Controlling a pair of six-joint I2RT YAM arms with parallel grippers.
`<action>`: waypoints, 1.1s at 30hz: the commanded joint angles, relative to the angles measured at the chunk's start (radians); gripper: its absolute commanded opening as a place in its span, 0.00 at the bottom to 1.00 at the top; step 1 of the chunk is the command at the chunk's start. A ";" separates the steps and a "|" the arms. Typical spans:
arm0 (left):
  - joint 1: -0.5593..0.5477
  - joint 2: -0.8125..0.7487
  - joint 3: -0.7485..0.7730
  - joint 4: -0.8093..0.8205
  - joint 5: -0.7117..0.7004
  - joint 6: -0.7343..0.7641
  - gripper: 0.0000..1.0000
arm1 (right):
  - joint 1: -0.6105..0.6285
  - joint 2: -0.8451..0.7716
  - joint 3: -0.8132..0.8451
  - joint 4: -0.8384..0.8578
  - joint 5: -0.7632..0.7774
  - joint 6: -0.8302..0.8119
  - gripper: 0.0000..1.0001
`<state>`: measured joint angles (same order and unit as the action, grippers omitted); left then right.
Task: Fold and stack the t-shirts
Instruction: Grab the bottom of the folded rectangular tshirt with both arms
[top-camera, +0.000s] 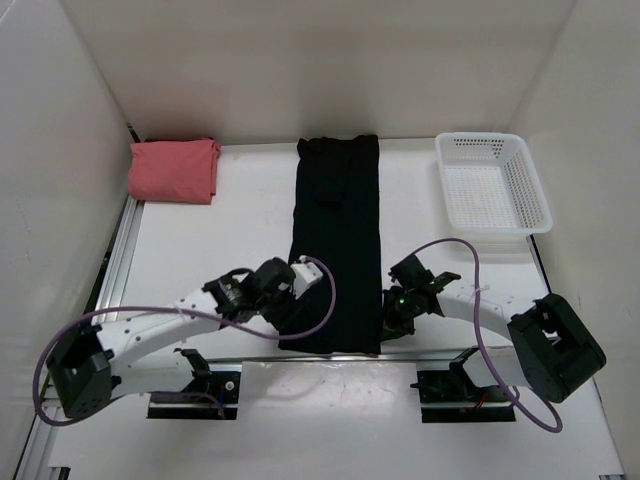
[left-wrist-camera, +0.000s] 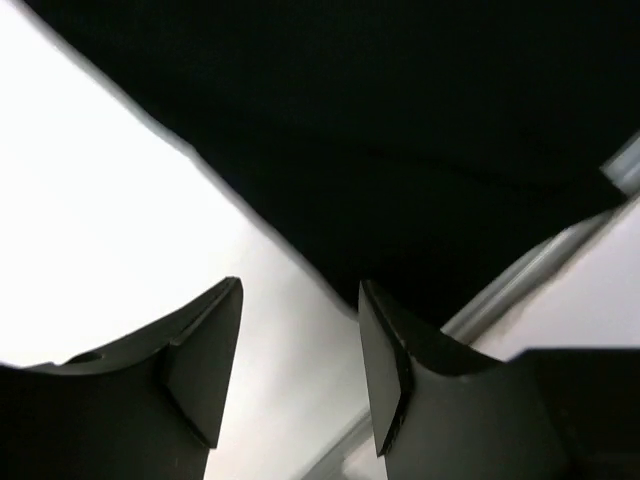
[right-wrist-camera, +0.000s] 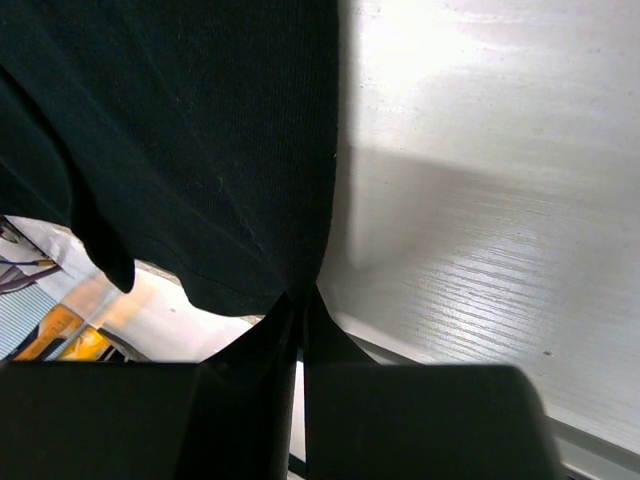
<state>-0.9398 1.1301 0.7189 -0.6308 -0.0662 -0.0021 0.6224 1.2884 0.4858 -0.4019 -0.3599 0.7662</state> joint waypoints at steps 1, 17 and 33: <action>-0.108 -0.254 -0.152 0.177 -0.102 0.002 0.60 | 0.003 0.020 0.016 -0.031 0.053 -0.025 0.02; -0.004 -0.478 -0.229 0.068 0.389 0.002 0.70 | 0.062 0.095 0.007 0.035 0.044 0.007 0.02; 0.219 -0.162 -0.145 0.028 0.297 0.002 0.61 | 0.071 0.149 0.056 0.029 0.044 -0.022 0.02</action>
<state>-0.6716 0.9768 0.6243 -0.6170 0.2996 -0.0021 0.6861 1.4113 0.5442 -0.3412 -0.4168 0.7769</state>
